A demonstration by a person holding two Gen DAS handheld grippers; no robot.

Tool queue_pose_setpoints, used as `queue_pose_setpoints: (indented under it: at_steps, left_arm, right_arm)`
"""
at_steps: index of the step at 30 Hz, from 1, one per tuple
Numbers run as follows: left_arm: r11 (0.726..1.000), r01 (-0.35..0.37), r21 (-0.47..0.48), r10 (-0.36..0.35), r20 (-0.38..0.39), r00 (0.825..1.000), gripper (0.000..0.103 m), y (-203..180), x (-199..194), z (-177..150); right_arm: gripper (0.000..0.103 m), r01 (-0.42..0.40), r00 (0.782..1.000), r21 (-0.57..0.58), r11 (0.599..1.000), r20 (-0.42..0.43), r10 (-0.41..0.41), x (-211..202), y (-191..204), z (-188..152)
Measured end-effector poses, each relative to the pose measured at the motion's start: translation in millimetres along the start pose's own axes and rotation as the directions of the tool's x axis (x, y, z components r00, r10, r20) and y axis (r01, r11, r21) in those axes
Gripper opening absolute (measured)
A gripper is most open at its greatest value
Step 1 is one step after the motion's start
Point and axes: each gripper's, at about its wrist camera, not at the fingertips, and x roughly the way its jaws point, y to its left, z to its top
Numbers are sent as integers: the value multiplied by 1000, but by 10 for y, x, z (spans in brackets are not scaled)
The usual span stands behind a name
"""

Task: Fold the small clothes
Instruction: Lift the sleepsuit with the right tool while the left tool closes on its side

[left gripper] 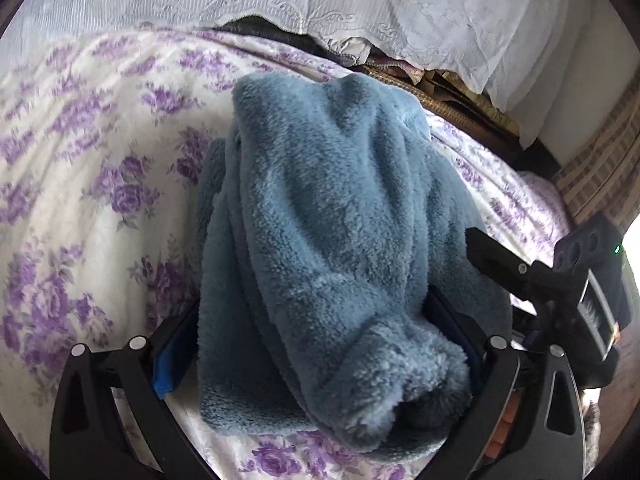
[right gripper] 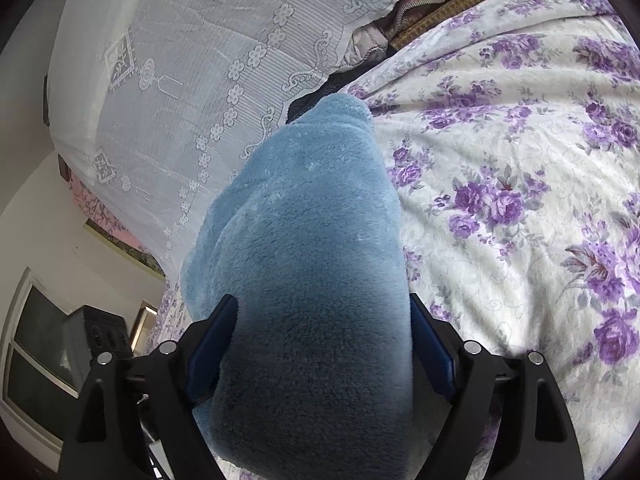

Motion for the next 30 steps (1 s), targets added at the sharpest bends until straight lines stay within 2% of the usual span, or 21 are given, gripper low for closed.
queue_pose_setpoints:
  at_steps: [6, 17, 24, 26, 27, 28, 30]
  left_arm:
    - [1000, 3, 24, -4, 9, 1000, 95, -26, -41, 10]
    - [991, -66, 120, 59, 63, 996, 84, -216, -135, -35]
    - [992, -59, 113, 53, 62, 997, 86, -210, -137, -40]
    - [997, -36, 63, 34, 31, 999, 96, -118, -80, -15]
    - [999, -6, 35, 6, 9, 1000, 96, -60, -45, 6]
    - [998, 56, -20, -56, -26, 998, 95, 39, -4, 30]
    - [992, 114, -55, -117, -42, 992, 86, 120, 16, 44]
  right_arm:
    - [87, -2, 1000, -7, 1000, 0, 2, 6, 3, -7]
    - [87, 4, 1000, -17, 1000, -2, -4, 8, 19, -8]
    - [87, 3, 1000, -20, 1000, -2, -3, 7, 20, -9]
    - [86, 8, 1000, -22, 1000, -4, -8, 13, 22, -8]
    - [84, 12, 1000, -26, 1000, -6, -12, 16, 26, -6]
    - [82, 15, 1000, -31, 999, -7, -15, 23, 32, -10]
    - [72, 18, 1000, -38, 999, -11, -19, 39, 40, -21]
